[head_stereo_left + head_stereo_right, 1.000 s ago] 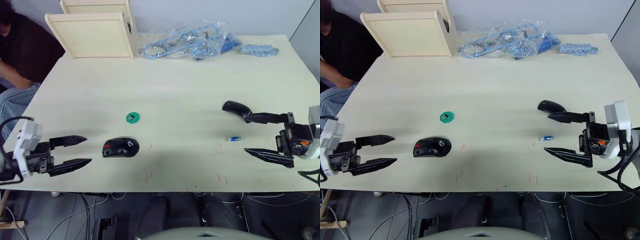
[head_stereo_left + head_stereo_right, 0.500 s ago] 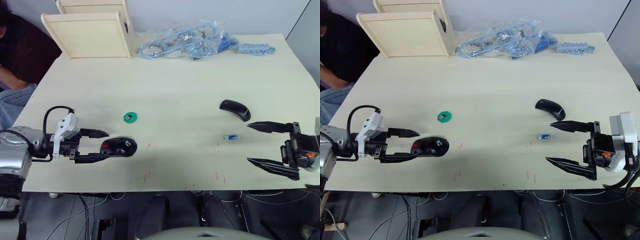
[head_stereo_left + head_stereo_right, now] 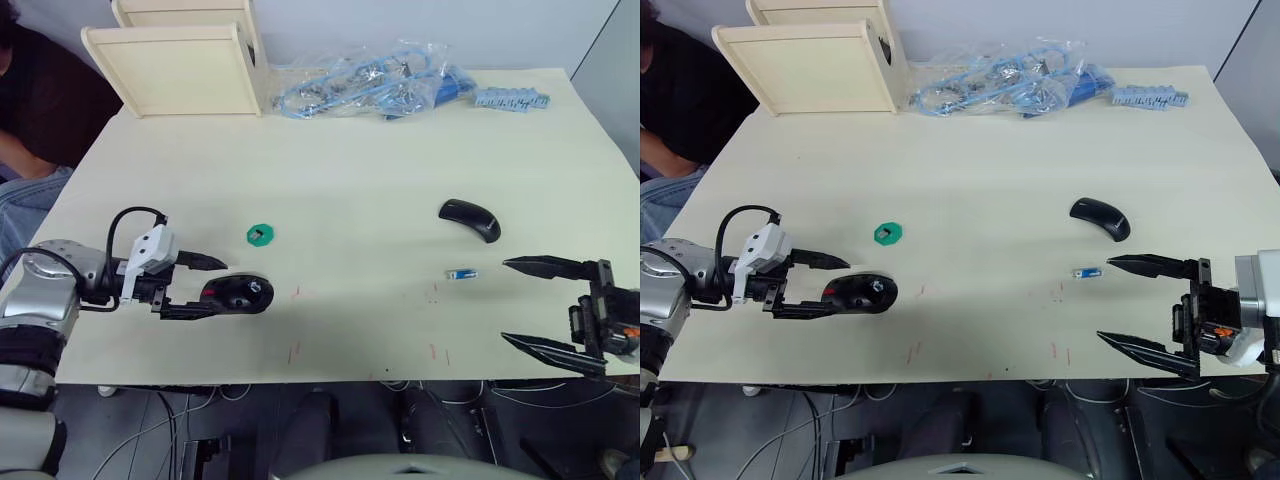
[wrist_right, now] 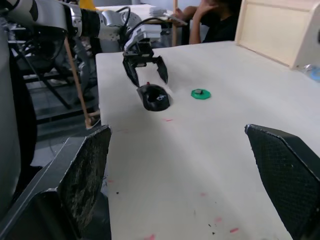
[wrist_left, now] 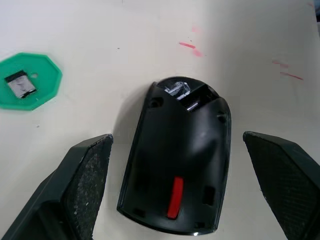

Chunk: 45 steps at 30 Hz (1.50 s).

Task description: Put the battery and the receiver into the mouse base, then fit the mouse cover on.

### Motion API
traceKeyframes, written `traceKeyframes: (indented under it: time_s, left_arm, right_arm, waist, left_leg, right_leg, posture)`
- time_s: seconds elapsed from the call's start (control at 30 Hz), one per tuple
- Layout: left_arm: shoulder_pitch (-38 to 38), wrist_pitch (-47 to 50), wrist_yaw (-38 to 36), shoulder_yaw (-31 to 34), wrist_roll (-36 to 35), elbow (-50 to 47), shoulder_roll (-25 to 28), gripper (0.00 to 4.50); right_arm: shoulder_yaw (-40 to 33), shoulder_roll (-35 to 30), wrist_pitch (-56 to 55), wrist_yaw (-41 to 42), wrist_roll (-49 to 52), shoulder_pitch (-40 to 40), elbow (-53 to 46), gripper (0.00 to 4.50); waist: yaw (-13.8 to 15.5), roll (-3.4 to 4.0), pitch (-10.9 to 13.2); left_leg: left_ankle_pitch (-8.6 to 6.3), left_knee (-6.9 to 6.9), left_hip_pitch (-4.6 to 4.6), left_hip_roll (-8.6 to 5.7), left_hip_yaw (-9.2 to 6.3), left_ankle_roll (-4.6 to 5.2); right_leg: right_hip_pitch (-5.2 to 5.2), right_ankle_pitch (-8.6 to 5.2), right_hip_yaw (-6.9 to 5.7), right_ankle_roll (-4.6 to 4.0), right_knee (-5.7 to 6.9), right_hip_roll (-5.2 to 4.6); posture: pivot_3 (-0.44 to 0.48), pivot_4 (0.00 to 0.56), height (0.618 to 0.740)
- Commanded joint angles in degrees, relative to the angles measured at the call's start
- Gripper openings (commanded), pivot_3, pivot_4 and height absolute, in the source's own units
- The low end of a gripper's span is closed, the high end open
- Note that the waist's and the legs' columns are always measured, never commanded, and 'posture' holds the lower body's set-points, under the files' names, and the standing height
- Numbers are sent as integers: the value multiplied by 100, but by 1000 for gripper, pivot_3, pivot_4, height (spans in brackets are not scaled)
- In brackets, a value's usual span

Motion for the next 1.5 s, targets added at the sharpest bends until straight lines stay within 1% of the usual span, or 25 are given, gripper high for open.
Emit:
traceKeyframes:
  time_s: [0.03,0.27,0.53,0.73,1.13,1.17,1.27,1.4,1.47,1.5]
  left_arm:
    - [-177,-208,-277,-88,9,102,-6,4448]
    - [-490,-530,-277,-427,198,348,-178,4448]
    - [-661,-752,-277,-593,304,612,-325,4448]
    - [-673,-873,-277,-645,338,702,-399,4448]
    - [-646,-1040,-277,-522,395,823,-501,4448]
    - [-639,-1058,-277,-524,401,832,-500,3952]
    - [-606,-1028,-277,-501,362,796,-499,3012]
    - [-497,-987,-277,-407,277,631,-446,2992]
    - [-321,-773,-277,-204,82,266,-386,2992]
    - [-200,-600,-211,-41,95,14,-377,2992]
  right_arm:
    - [-208,27,-142,3,79,64,-224,4500]
    - [-246,13,-111,-91,201,220,-336,4500]
    - [-391,-15,-83,-156,319,409,-480,4500]
    - [-434,-31,-93,-191,337,450,-487,4500]
    - [-409,-41,-120,-191,302,419,-445,4500]
    - [-405,-39,-120,-194,300,416,-447,4500]
    - [-402,-42,-117,-193,295,416,-446,4500]
    - [-390,-46,-109,-189,284,425,-443,4500]
    - [-371,-43,-112,-193,262,416,-420,4500]
    - [-364,-40,-117,-192,250,408,-402,4500]
  waist:
    - [2,0,0]
    - [4,-1,0]
    - [-1,-4,-1]
    - [3,-4,-1]
    - [3,-5,-1]
    - [3,-5,-1]
    - [3,-5,-1]
    - [1,-5,-1]
    - [-5,-5,-1]
    - [-5,-5,-1]
  left_leg:
    - [0,1,1,0,4,0]
    - [0,4,0,0,6,0]
    - [0,5,1,0,9,0]
    - [0,6,1,0,10,0]
    - [0,6,1,0,9,1]
    - [0,6,1,0,10,1]
    - [0,6,2,0,10,1]
    - [0,6,2,0,10,1]
    - [0,6,2,0,9,1]
    - [0,6,2,2,6,1]
  right_leg:
    - [1,0,0,0,1,0]
    - [1,0,2,0,1,1]
    - [1,0,3,0,2,2]
    - [1,0,4,0,3,2]
    - [1,0,3,0,4,2]
    - [1,0,3,0,4,2]
    - [2,0,3,0,4,2]
    - [2,0,4,1,5,2]
    - [2,0,5,1,5,2]
    - [1,0,7,1,4,2]
  posture:
    - [0,150,740]
    - [0,150,740]
    - [0,150,740]
    - [0,150,740]
    - [0,150,740]
    - [0,150,740]
    - [0,150,740]
    - [0,150,740]
    - [0,150,740]
    - [0,150,740]
